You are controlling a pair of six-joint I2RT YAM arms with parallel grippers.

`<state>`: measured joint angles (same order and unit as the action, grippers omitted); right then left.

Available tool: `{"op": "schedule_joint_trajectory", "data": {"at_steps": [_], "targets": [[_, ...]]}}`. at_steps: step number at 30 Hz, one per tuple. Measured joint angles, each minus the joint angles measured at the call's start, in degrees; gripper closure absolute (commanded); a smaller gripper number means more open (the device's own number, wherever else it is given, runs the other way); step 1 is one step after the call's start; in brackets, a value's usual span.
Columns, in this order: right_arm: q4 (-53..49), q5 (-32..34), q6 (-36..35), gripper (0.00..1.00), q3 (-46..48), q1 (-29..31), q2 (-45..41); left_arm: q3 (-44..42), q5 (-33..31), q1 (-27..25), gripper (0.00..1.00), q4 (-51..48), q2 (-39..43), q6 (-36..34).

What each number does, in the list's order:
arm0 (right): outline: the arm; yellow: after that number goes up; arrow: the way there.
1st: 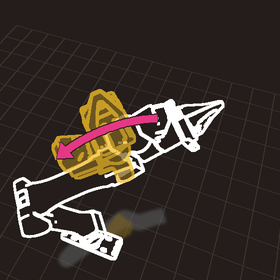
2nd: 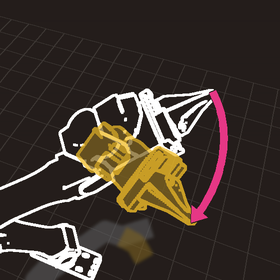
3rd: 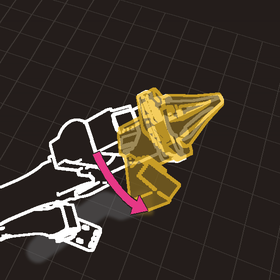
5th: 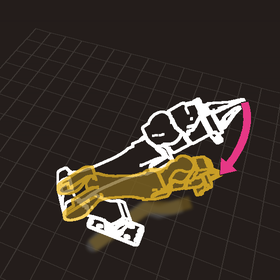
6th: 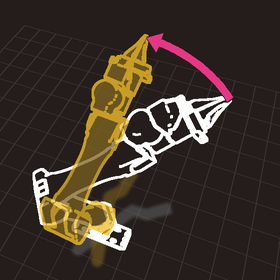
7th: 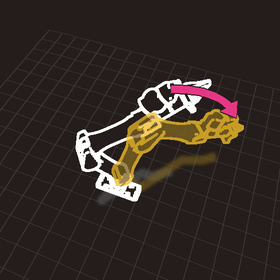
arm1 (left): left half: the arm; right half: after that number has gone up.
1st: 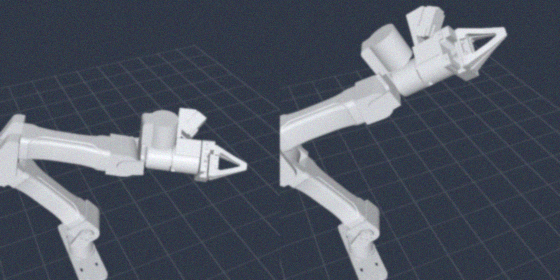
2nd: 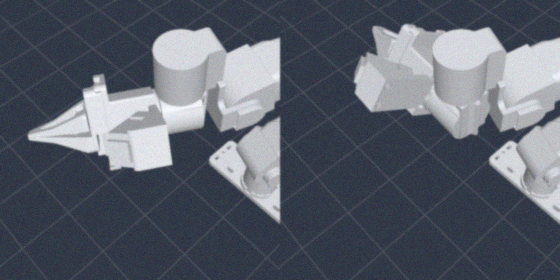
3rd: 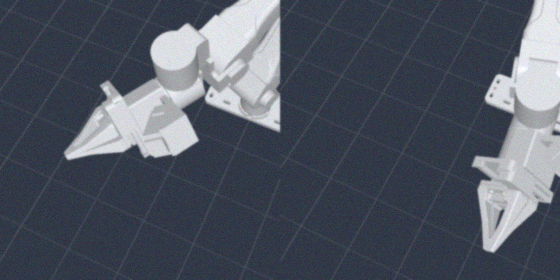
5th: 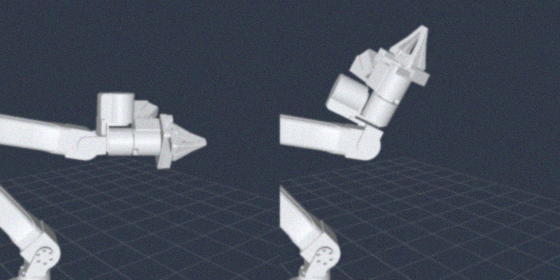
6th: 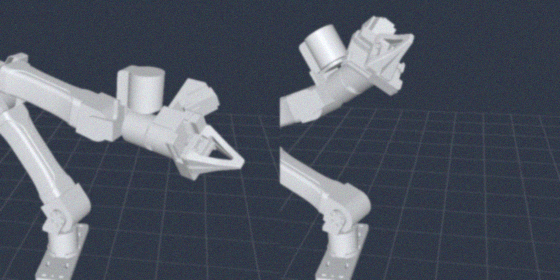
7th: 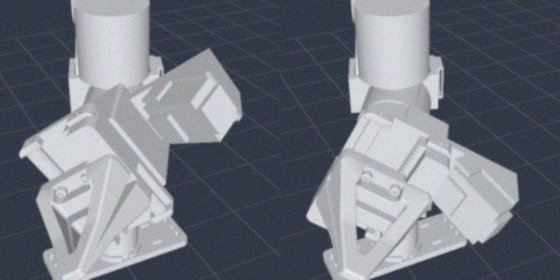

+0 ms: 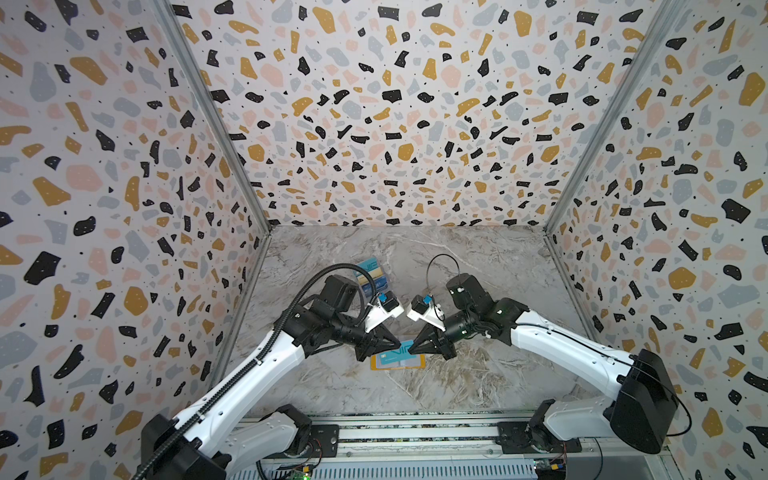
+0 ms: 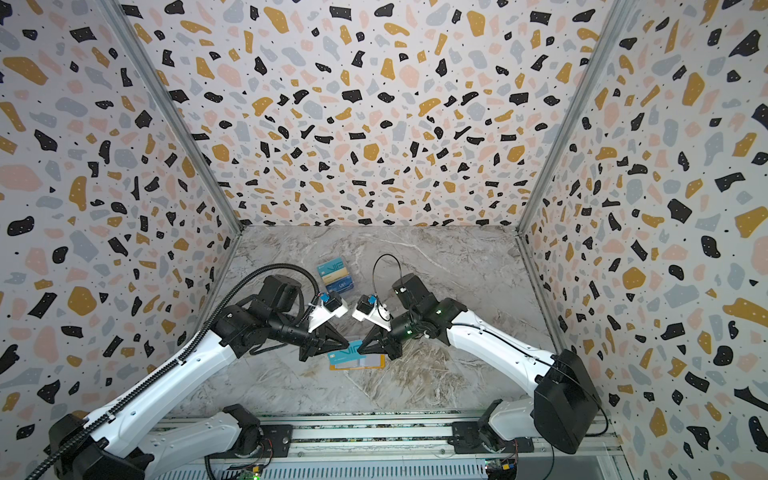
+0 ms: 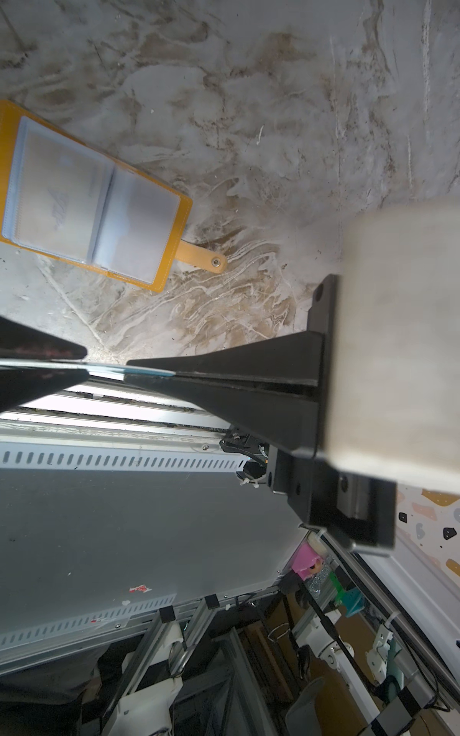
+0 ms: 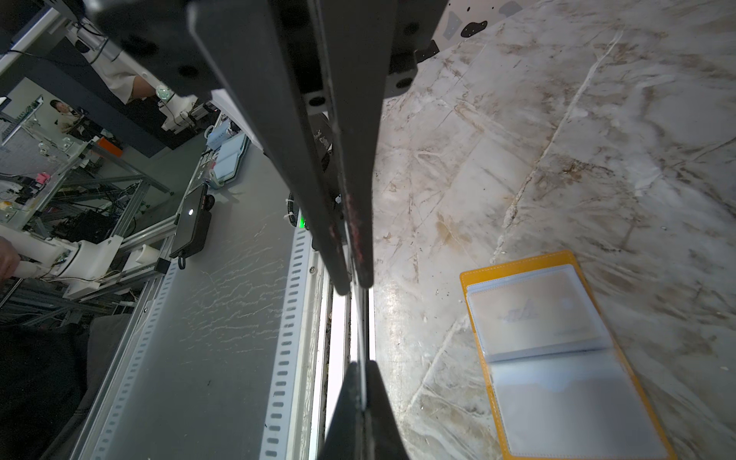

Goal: Take the credit cards out of the card holder

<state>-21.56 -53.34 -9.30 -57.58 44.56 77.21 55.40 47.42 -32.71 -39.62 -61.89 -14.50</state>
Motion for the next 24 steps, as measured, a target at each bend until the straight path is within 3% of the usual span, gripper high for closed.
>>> {"op": "schedule_joint_trajectory", "data": {"at_steps": [9,20,22,24], "targets": [[-1.5,0.0,-1.3,1.0,-1.7,0.1,0.1,0.0,0.3,-0.2,0.89,0.0,0.0,-0.1],[-3.5,0.2,-2.8,1.0,-3.7,0.1,1.0,0.0,0.3,-0.4,0.99,-0.3,0.0,-0.1],[-3.6,0.4,-2.8,0.94,-3.7,0.1,1.1,0.0,0.0,-0.4,1.0,-0.3,-0.1,-0.1],[-3.6,1.1,-2.7,0.81,-3.7,0.1,1.1,0.0,-0.3,-0.4,1.0,-0.2,-0.2,0.0]]}}
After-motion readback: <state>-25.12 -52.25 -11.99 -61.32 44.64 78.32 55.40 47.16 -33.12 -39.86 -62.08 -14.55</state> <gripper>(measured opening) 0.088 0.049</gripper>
